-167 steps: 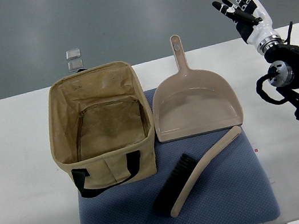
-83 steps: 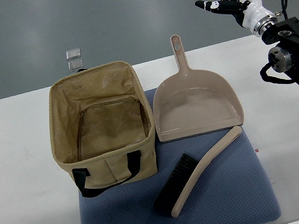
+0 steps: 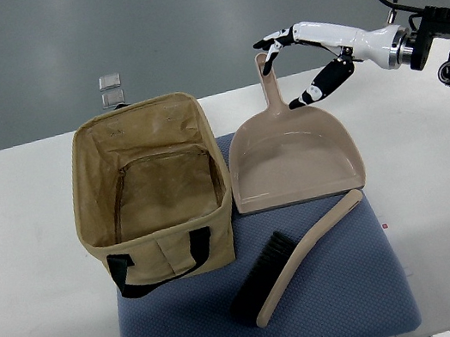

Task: Put pink broom in yellow bag with right hand
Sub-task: 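Move the right hand down toward the brush handle beside the dustpan, then close the right hand fingers around the beige brush handle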

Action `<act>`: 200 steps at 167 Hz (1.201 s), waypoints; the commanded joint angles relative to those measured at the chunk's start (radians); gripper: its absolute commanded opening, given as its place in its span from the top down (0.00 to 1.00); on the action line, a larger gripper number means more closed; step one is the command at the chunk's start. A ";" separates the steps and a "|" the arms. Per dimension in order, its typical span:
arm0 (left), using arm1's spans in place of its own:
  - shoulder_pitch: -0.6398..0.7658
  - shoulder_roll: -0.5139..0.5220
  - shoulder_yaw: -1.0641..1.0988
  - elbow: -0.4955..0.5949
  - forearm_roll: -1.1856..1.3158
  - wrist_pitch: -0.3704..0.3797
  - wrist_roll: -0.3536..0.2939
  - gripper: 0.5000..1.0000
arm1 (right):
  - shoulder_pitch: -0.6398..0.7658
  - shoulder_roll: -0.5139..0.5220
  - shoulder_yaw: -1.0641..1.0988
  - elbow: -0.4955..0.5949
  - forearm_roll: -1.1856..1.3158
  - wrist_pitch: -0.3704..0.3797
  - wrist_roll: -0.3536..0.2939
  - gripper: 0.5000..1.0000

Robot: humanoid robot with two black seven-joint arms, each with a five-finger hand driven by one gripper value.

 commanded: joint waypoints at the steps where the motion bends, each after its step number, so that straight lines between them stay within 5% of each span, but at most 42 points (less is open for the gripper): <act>1: 0.000 0.000 0.000 0.000 0.000 0.000 0.000 0.00 | 0.001 -0.048 -0.019 0.107 -0.128 0.051 0.008 0.14; 81: 0.000 0.000 0.000 0.000 0.000 0.000 0.000 0.00 | -0.045 -0.129 -0.178 0.285 -0.344 0.045 0.020 0.14; 134: 0.000 0.000 0.000 0.000 -0.001 0.000 0.000 0.00 | -0.140 -0.110 -0.178 0.279 -0.485 -0.061 -0.032 0.14; 200: 0.000 0.000 0.000 0.000 0.000 0.000 0.000 0.00 | -0.193 -0.064 -0.177 0.272 -0.528 -0.102 -0.083 0.16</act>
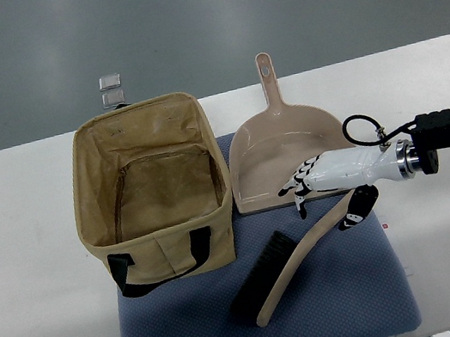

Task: Put pink broom in yellow bag with right hand
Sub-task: 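Close the right hand fingers around the beige brush handle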

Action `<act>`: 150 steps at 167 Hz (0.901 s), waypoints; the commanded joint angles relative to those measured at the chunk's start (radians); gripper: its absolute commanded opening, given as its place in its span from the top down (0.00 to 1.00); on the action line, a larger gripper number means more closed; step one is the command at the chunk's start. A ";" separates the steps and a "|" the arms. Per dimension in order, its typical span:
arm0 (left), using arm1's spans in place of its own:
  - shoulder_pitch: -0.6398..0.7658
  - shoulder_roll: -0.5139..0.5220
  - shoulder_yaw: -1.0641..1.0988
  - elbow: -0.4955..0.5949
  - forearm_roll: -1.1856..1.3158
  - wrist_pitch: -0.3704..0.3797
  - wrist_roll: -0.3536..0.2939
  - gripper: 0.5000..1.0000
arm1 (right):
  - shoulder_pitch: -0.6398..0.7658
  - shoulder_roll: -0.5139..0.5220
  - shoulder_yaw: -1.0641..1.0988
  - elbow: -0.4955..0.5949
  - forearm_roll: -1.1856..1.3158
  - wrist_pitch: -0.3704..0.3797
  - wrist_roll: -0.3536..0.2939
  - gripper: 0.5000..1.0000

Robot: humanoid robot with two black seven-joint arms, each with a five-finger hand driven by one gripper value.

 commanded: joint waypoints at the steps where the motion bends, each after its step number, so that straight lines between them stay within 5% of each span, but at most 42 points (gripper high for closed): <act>1: 0.000 0.000 0.000 0.000 0.000 0.000 0.000 0.00 | -0.014 0.018 0.000 -0.005 -0.017 -0.011 -0.019 0.16; 99: 0.000 0.000 0.000 0.000 0.000 0.000 0.000 0.00 | -0.033 0.032 0.003 -0.014 -0.034 -0.019 -0.032 0.35; 150: 0.000 0.000 0.000 0.000 0.000 0.000 0.000 0.00 | -0.034 0.030 0.003 -0.013 -0.037 -0.022 -0.031 0.68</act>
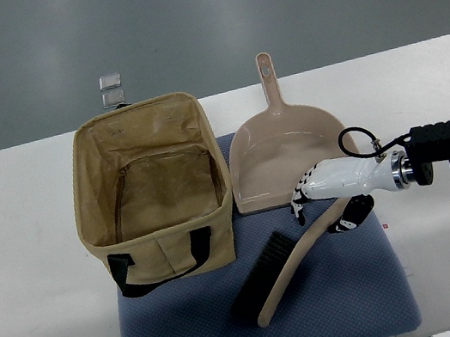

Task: Put pink broom in yellow bag with right hand
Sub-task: 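Close the right hand fingers around the beige brush handle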

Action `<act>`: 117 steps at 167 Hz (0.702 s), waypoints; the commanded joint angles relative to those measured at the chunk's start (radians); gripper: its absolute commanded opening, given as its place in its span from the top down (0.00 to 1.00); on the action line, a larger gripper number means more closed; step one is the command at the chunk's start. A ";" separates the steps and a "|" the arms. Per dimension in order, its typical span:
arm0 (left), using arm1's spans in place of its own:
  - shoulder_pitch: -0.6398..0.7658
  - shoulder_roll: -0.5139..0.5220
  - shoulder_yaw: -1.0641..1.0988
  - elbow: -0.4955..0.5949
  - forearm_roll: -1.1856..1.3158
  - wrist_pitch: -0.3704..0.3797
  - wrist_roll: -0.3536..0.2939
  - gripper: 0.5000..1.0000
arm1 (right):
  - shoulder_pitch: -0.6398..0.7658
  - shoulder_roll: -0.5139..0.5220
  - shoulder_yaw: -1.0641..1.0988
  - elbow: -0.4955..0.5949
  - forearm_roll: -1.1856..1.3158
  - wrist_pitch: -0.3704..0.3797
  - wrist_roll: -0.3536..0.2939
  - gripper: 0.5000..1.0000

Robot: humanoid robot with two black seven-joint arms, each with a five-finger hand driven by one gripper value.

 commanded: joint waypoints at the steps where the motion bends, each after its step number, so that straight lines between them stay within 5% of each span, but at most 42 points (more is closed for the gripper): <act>1: 0.000 0.000 0.000 0.000 0.000 0.000 0.000 0.00 | -0.001 0.002 0.000 -0.001 0.000 0.001 0.002 0.70; 57: 0.000 0.000 0.000 0.000 0.000 0.000 0.000 0.00 | -0.002 -0.001 -0.002 0.001 0.000 0.004 0.008 1.00; 117: 0.000 0.000 0.000 0.000 0.000 0.000 0.000 0.00 | -0.001 -0.027 0.008 0.005 0.014 0.000 0.034 1.00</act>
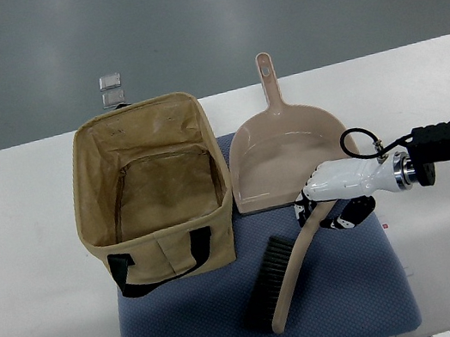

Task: Put pink broom in yellow bag with right hand
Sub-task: 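Close the right hand fingers around the beige brush handle, then lift the brush with the right hand and carry it over the bag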

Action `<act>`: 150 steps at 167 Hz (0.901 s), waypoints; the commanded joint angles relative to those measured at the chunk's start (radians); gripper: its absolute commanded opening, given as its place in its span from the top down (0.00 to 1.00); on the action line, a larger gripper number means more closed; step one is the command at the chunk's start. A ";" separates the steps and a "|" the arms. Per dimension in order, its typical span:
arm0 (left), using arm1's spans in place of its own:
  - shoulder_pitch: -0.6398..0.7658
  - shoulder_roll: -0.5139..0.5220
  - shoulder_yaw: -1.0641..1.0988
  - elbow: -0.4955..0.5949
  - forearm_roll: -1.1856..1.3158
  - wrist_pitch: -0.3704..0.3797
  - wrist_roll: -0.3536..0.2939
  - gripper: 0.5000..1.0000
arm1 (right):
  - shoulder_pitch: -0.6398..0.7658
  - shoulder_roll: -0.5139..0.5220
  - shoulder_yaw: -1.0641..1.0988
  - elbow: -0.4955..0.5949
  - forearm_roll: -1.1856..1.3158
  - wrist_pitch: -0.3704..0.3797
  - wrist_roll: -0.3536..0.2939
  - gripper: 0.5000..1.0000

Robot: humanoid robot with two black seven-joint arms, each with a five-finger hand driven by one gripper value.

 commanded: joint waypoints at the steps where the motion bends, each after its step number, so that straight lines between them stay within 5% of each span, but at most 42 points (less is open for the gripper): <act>1: 0.000 0.000 0.000 0.000 0.000 0.000 0.000 0.00 | 0.001 -0.017 0.005 0.002 0.008 -0.003 0.012 1.00; 150: 0.000 0.000 0.000 0.000 0.000 0.000 0.000 0.00 | 0.016 -0.224 0.138 0.024 0.230 -0.030 0.104 1.00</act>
